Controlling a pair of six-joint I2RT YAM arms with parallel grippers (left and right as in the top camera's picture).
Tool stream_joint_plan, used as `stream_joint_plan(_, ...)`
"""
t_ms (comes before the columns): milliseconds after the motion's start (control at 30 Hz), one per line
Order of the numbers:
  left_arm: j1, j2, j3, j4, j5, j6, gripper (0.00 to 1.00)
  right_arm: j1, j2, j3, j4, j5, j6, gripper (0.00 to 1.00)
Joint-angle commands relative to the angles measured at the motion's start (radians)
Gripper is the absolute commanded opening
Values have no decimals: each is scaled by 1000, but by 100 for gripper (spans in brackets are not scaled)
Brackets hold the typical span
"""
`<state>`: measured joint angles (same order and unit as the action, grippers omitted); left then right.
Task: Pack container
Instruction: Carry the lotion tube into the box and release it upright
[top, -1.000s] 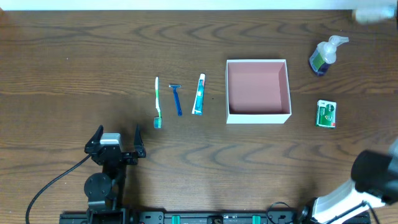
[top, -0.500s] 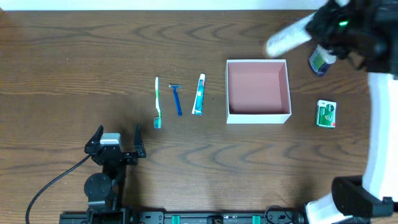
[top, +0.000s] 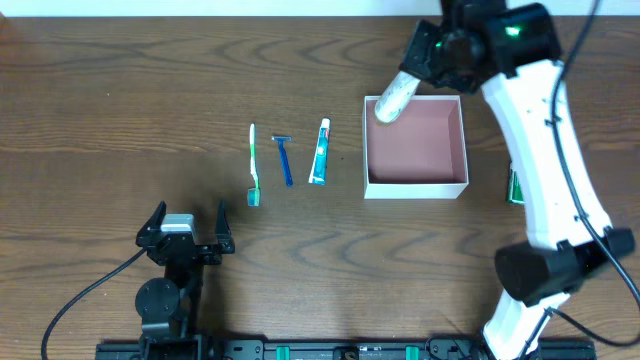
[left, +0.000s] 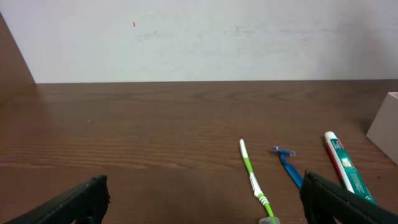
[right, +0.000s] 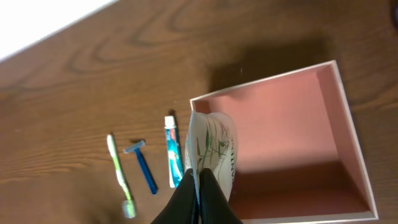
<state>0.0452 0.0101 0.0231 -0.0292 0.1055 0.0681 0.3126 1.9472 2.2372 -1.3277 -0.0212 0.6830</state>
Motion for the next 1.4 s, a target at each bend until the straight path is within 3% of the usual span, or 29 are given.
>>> stream_joint_plan(0,6,-6,-19,-29,18,10,98,3,27,6,8,25,-18,1)
stream_joint_plan(1000,6,-6,-19,-29,18,10,98,38,187,3,38,26,-19,3)
stream_joint_plan(1367,6,-6,-19,-29,18,10,98,42,187,3,30,63,-27,18)
